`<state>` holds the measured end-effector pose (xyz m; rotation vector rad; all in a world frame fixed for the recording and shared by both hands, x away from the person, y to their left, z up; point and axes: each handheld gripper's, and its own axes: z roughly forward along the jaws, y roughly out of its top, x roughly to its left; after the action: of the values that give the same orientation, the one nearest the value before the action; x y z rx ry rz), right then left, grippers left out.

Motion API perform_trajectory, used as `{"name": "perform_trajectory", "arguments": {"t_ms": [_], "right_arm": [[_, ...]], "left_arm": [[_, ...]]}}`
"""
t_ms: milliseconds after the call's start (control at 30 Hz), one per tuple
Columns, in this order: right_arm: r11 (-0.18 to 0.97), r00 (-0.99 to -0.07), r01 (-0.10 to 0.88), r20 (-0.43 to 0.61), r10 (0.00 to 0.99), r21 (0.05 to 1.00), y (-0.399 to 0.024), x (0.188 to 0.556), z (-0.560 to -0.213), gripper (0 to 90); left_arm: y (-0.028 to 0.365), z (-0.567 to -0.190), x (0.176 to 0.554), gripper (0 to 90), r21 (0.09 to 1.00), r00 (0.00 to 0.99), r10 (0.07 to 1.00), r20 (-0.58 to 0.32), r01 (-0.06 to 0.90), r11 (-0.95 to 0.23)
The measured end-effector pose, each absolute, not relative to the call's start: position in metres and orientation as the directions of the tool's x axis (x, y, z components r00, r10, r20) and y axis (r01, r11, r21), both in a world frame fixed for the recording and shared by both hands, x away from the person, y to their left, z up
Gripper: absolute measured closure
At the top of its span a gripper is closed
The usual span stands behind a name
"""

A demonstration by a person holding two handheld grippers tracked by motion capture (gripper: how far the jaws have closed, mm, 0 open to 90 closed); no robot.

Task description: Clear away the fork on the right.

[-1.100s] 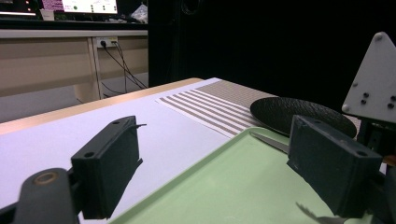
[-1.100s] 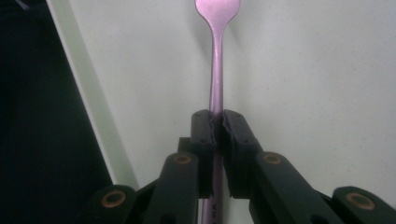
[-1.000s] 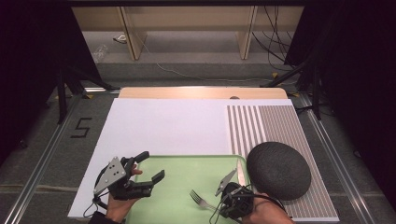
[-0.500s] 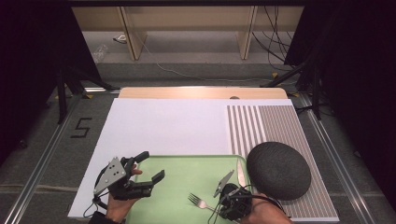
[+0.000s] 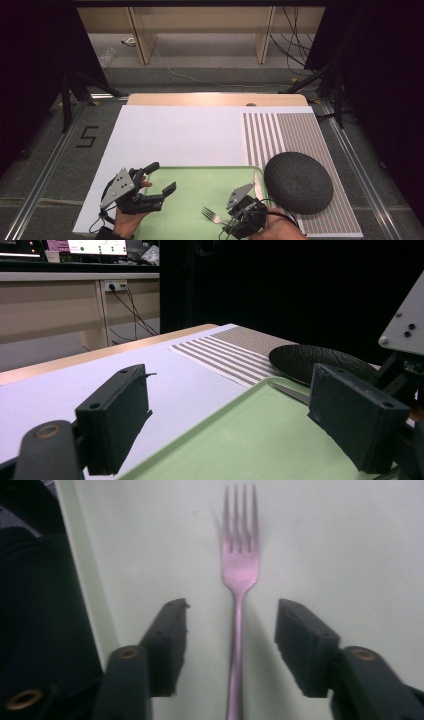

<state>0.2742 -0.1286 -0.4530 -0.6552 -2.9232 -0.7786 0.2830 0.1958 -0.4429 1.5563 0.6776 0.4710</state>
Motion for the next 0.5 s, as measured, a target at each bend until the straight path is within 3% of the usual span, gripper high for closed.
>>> {"name": "perform_trajectory", "arguments": {"t_ms": [167,500], "right_arm": [[0.81,-0.932,0.357,0.114,0.345,0.466,-0.125,0.269,-0.456,70.8],[0.861,-0.954,0.292,0.069,0.29,0.416,-0.118,0.263,-0.463,87.2]], "left_arm": [[0.196,-0.443,0.283,16.0,0.99,0.739,0.666,-0.098,0.143,-0.013],[0.196,-0.443,0.283,16.0,0.99,0.741,0.664,-0.098,0.143,-0.014]]}}
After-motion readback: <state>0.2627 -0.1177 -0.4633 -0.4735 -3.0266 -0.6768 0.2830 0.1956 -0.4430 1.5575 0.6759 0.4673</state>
